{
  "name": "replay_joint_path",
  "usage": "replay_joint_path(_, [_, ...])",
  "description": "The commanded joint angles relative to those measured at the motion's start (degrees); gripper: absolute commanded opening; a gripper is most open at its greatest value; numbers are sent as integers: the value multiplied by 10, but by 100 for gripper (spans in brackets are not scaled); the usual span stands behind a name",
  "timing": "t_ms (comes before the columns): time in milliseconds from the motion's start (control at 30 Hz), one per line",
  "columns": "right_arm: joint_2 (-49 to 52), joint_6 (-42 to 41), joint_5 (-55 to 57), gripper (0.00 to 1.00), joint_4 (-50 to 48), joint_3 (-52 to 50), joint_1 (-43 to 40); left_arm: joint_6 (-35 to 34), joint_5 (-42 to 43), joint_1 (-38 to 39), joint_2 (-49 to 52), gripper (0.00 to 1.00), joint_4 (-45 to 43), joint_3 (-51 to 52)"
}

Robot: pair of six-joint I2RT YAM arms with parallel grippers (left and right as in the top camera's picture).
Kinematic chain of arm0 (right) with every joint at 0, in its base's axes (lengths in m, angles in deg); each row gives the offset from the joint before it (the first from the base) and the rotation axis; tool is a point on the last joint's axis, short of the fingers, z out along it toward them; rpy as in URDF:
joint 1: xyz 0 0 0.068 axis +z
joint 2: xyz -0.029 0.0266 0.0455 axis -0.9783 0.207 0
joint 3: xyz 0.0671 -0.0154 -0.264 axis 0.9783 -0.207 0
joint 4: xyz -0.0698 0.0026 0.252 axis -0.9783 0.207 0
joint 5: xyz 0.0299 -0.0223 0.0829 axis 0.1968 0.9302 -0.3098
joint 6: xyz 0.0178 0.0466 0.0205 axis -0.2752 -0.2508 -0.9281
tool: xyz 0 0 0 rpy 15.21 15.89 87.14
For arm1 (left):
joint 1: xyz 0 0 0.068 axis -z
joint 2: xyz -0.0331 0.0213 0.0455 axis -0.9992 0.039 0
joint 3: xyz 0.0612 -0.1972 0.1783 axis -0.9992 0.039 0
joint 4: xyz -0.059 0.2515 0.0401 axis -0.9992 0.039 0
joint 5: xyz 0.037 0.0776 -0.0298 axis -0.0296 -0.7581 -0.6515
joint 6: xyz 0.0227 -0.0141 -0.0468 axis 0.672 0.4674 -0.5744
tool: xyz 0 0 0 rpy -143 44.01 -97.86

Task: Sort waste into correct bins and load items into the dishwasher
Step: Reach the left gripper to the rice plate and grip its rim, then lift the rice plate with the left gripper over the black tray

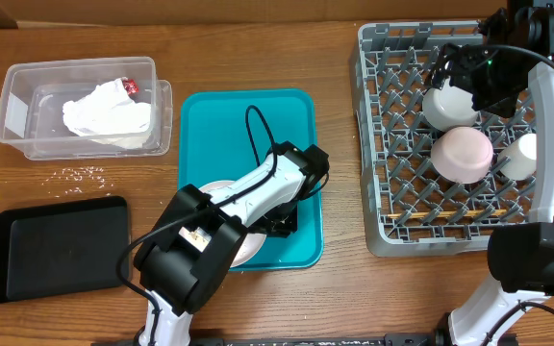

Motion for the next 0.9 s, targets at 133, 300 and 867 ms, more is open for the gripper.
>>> replay_joint_path(133, [-19, -2, -2, 100, -3, 12, -1, 0, -8, 1, 8, 15, -16, 7])
replay_joint_path(300, [-19, -2, -2, 100, -3, 12, -1, 1, -8, 1, 8, 4, -19, 6])
replay_joint_path(867, [-19, -2, -2, 100, -3, 12, -1, -43, -56, 1, 8, 4, 107, -77])
